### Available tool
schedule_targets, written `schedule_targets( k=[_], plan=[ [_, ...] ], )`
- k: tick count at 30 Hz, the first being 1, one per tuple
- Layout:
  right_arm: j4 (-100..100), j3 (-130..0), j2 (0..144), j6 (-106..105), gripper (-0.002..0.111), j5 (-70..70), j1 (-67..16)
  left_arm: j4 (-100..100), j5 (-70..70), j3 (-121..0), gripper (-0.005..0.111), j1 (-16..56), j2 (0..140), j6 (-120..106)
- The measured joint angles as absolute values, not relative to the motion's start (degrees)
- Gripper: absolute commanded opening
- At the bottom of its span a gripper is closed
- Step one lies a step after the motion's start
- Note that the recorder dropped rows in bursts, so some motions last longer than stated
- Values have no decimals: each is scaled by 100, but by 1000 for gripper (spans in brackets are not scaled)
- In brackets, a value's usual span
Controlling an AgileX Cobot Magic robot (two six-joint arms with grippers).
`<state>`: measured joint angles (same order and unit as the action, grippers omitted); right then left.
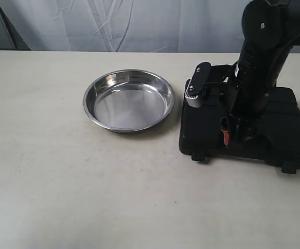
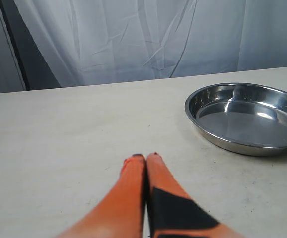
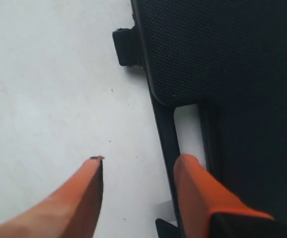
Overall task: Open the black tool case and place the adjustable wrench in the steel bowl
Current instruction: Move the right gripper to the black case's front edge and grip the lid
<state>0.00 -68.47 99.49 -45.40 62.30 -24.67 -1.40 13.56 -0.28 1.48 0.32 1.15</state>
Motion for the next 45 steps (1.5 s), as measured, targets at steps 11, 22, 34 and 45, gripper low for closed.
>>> schedule_targets(
  k=[11,22,34,45],
  plan=[
    [-208,-6847,10413,-4551,46,6230,-2467,-140,1356,-28,0,148,32,115],
    [-295,-6847,10670,-4551,46,5969,-2467,-140,1356,-28,0,148,32,115],
    [-449,-6847,10959,-4551,46,5584,-2467,-140,1356,-28,0,148,29,115],
    [-511,-6847,10959,-4551,46,5426,-2467,-140,1356,-28,0,148,29,115]
  ],
)
